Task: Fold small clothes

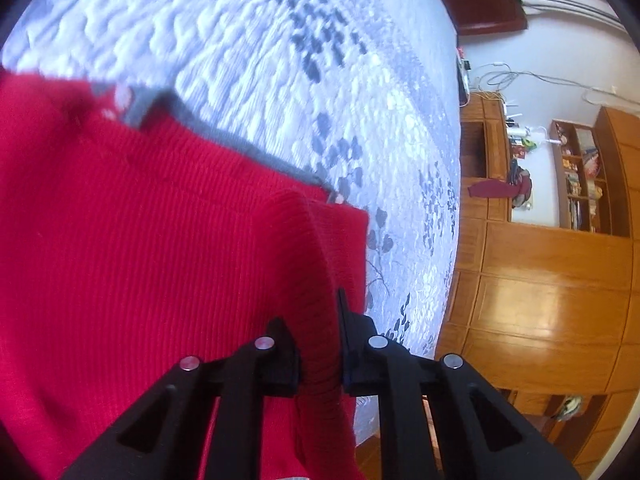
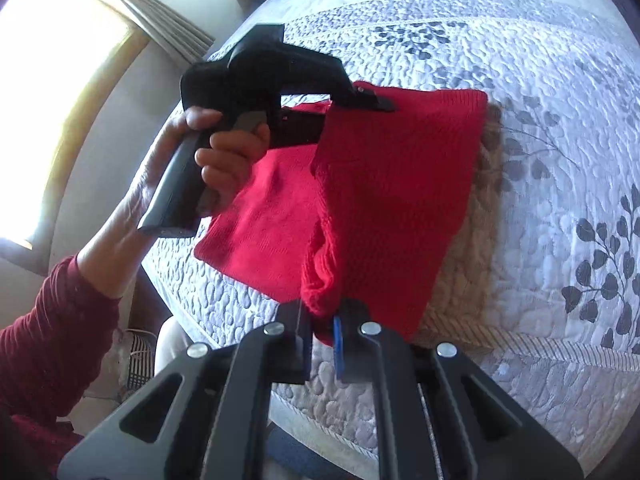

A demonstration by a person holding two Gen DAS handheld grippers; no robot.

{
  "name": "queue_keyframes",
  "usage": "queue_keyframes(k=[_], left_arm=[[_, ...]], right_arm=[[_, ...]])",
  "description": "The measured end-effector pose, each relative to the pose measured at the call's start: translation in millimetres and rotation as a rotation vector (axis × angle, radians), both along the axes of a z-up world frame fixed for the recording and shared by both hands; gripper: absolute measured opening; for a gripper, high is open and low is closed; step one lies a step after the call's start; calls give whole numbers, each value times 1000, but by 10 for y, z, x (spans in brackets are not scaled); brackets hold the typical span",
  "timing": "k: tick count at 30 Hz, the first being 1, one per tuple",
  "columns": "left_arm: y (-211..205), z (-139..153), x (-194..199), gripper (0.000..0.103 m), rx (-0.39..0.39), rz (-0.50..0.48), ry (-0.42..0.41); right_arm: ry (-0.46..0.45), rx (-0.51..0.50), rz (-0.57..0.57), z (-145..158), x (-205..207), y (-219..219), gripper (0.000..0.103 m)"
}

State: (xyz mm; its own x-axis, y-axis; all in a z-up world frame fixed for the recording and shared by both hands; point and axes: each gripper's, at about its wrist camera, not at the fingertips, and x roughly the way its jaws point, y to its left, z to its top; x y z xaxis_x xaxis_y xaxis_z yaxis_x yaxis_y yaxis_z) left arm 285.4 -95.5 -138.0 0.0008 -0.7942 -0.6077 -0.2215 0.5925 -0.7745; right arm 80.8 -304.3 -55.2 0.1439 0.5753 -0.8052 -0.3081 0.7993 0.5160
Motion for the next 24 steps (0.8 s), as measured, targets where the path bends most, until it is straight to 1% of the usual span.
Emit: queue_keyframes(k=[4, 7, 11, 14, 17, 24], left_arm=[[119, 182, 51, 13, 10, -8, -47], [281, 323, 88, 13, 20, -8, -83], [595, 531, 144, 13, 55, -1, -135], [857, 604, 166, 13, 88, 11, -150], [1080, 607, 151, 13, 115, 20, -152], [1478, 428, 88, 13, 144, 49, -131]], right_arm=[[-12, 14, 37, 104, 14, 241, 7], [-21, 37, 68, 183, 52, 457, 7], [-35, 54, 122, 236, 111, 811, 7], [-25, 68, 158, 197, 158, 1076, 7], [-19, 73, 190, 137, 193, 1311, 7], [14, 59, 255, -39, 209, 1744, 7]])
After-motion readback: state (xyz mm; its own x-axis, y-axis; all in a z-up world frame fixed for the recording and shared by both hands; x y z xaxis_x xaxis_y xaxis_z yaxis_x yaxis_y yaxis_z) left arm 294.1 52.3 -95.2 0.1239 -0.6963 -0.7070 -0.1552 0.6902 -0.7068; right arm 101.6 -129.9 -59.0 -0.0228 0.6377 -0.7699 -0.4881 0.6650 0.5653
